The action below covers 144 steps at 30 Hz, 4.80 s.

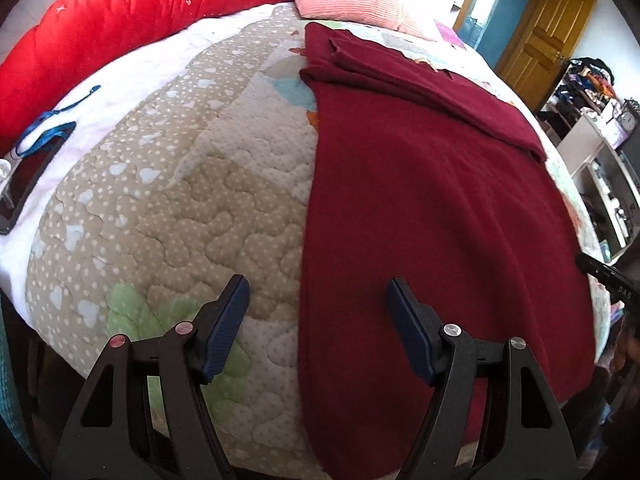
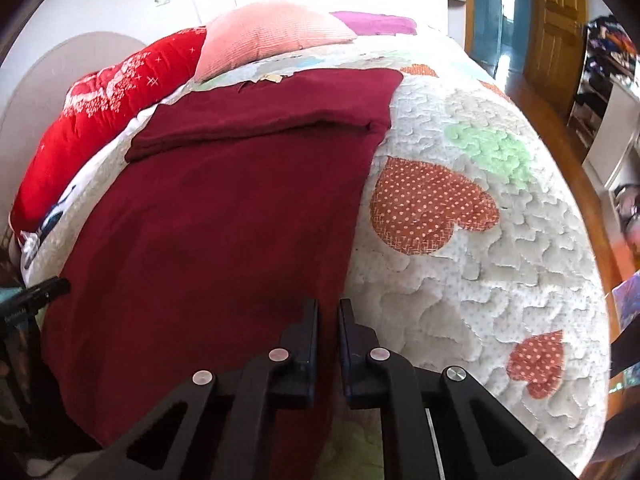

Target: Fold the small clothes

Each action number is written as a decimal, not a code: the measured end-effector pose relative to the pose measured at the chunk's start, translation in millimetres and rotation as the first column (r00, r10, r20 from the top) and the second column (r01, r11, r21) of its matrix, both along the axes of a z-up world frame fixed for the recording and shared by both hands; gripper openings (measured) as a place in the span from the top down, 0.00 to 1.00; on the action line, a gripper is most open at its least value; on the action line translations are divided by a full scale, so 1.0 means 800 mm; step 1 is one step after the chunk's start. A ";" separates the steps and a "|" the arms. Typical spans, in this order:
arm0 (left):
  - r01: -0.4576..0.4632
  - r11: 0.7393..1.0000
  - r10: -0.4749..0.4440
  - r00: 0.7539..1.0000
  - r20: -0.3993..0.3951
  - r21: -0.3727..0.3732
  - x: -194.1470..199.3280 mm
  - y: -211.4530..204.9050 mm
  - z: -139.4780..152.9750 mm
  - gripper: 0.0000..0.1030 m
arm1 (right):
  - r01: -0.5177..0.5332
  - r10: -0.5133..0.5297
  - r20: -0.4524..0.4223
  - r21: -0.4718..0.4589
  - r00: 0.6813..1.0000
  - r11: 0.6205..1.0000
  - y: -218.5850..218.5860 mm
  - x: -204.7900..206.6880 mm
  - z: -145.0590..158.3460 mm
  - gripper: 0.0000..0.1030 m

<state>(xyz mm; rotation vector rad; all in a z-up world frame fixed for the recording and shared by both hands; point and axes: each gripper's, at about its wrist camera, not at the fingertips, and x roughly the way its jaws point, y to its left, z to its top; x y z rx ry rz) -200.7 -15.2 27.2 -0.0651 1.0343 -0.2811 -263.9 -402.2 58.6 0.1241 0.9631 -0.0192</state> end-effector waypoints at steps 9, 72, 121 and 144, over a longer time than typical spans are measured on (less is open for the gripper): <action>0.050 0.999 -0.050 0.999 -0.002 0.019 -0.022 -0.010 -0.005 0.25 | -0.048 0.060 -0.058 0.200 0.996 0.979 -0.008 -0.055 0.007 0.46; 0.120 0.971 -0.137 0.988 -0.075 -0.205 -0.011 -0.001 0.052 0.94 | -0.343 0.264 0.220 0.601 0.939 0.722 0.012 -0.065 0.006 0.84; -0.163 0.986 0.162 0.986 -0.032 -0.042 0.413 -0.087 0.002 0.30 | 0.150 -0.185 0.085 0.312 0.979 0.938 -0.118 0.386 0.005 0.53; -0.089 0.996 0.088 0.990 0.110 0.009 0.252 -0.052 0.040 0.28 | 0.030 -0.030 0.014 0.042 0.999 0.999 -0.040 0.273 0.015 0.52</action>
